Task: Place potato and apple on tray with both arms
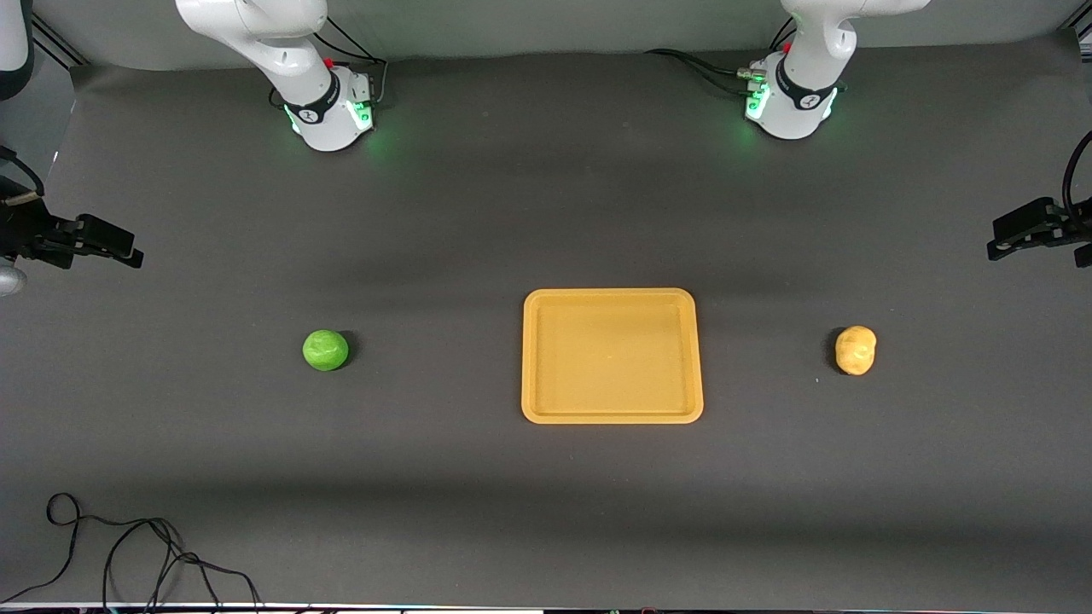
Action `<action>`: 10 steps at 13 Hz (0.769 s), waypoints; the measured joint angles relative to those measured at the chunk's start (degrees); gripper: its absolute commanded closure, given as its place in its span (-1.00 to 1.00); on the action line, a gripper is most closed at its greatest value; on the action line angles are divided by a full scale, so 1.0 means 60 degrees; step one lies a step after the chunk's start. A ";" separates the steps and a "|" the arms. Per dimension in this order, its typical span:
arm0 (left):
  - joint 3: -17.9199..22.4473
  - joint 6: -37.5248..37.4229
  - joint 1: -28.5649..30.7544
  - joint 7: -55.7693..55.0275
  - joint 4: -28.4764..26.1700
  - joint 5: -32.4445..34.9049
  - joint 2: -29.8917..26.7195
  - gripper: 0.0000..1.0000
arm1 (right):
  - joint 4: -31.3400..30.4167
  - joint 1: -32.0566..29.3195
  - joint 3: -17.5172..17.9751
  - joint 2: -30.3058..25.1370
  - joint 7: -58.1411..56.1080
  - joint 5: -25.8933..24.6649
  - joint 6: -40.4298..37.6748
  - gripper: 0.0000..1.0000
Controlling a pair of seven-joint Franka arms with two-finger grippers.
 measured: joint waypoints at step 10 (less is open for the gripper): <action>-0.0037 0.5512 -0.0256 -0.0193 -0.1090 -0.0009 0.3844 -0.96 | 0.0101 0.0005 0.0000 0.0065 0.0000 0.0000 0.0019 -1.00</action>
